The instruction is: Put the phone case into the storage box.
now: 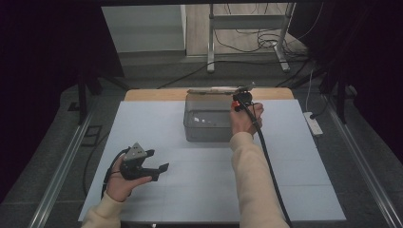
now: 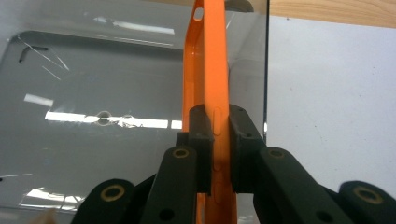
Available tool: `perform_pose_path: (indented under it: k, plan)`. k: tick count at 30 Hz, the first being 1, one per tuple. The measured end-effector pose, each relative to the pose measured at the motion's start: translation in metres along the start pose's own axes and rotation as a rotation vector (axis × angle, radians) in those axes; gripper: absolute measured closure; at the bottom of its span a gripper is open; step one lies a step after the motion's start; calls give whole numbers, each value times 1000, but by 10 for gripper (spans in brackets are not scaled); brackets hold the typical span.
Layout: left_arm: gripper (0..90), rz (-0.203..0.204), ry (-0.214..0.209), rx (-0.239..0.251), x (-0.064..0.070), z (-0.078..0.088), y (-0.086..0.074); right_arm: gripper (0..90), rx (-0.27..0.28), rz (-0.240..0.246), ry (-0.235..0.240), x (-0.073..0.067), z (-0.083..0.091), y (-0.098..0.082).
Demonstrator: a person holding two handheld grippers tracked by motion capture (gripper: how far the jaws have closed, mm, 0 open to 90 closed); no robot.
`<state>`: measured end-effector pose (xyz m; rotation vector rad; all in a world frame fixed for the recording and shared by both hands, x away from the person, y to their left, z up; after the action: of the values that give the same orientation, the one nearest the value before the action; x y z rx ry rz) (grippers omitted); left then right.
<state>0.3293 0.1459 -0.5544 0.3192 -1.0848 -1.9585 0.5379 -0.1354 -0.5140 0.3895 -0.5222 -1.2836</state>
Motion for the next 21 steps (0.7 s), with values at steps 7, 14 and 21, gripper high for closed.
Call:
perform_pose_path:
  k: [7,14,21]
  plan:
    - [192,1,-1,-1,0,0,0,812,0,4,-7,1,-2,-1]
    - [193,0,0,0,0,0,0,813,-2,5,-17,0,-5,-2]
    - [193,0,0,1,0,0,0,812,-6,6,-23,-2,-7,-3]
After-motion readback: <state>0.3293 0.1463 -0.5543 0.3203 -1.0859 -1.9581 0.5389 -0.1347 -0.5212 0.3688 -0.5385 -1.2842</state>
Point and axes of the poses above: each handheld gripper's, and its own axes: z roughly backward along the jaws, y roughly out of its top, x roughly to its right, the point moved 10 cm from there along -z, roughly forward along the jaws, and after that the axes turned 4 degrees about z, right-handed, at the moved point
